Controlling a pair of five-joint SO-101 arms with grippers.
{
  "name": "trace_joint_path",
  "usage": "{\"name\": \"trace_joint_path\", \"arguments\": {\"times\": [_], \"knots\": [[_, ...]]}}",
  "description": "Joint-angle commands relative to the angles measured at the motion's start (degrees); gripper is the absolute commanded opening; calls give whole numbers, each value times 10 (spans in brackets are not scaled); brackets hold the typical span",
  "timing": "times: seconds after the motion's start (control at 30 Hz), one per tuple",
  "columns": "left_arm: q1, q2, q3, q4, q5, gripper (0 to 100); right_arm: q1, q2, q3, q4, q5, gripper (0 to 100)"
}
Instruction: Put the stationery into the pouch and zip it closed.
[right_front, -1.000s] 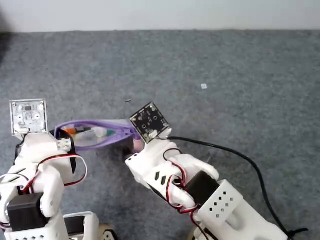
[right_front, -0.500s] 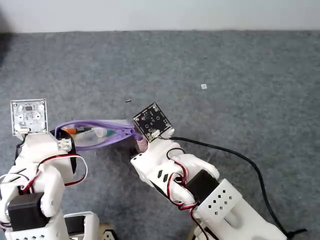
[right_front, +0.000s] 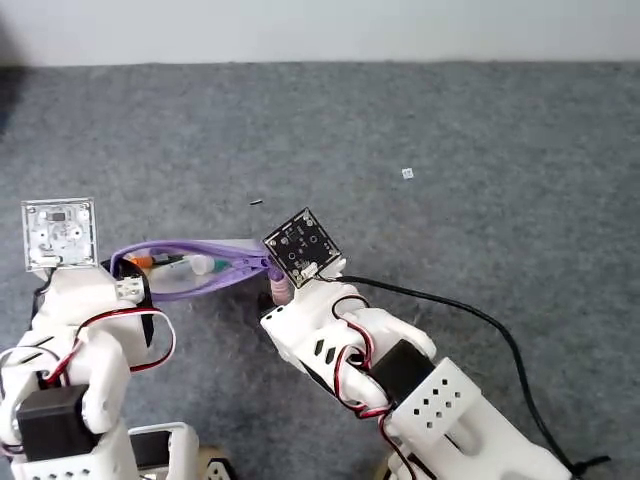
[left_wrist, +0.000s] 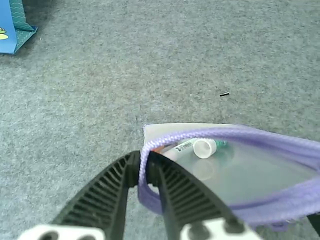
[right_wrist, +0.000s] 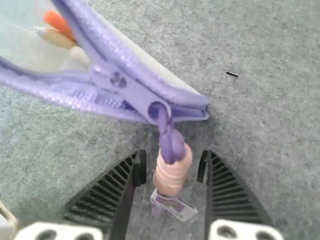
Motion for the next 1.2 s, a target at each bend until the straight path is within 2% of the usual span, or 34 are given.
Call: {"name": "trace_joint_path", "arguments": {"times": [0.0, 0.2, 0.67, 0.87, 1.17], "knots": [[11, 12, 31, -4, 5, 11, 6, -4, -4, -10, 8, 188], [11, 12, 31, -4, 5, 11, 6, -4, -1, -40, 9, 187], [11, 12, 31, -4, 5, 11, 5, -4, 0, -39, 10, 186], [11, 12, 31, -4, 5, 11, 5, -4, 0, -41, 11, 27], [11, 11, 31, -4, 5, 11, 6, -6, 0, -41, 47, 46]]}}
